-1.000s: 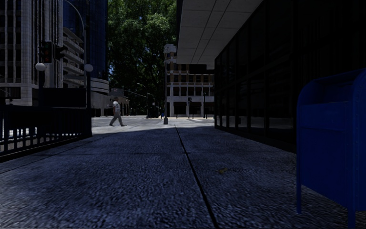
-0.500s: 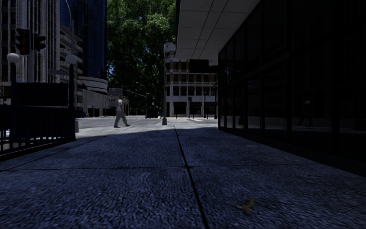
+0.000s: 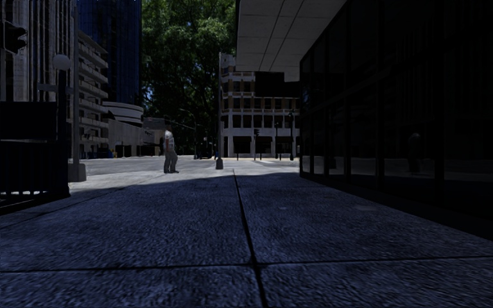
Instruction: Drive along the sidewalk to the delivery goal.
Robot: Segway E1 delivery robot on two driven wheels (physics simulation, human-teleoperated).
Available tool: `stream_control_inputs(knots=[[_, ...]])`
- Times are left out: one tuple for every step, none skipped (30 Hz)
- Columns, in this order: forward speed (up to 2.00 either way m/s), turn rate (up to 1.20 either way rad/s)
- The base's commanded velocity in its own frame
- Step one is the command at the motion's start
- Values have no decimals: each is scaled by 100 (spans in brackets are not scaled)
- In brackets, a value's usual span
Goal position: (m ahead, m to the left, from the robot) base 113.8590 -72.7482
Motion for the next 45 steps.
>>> stream_control_inputs(knots=[[200,0],[200,0],[200,0],[200,0],[200,0],[200,0],[200,0],[200,0],[200,0],[200,0],[200,0],[200,0],[200,0],[200,0],[200,0],[200,0],[200,0],[200,0],[200,0],[200,0],[200,0],[200,0],[200,0],[200,0],[200,0],[200,0],[200,0],[200,0],[200,0],[200,0],[200,0],[200,0],[200,0],[200,0],[200,0],[200,0],[200,0],[200,0],[200,0],[200,0],[200,0],[200,0],[200,0],[200,0],[200,0]])
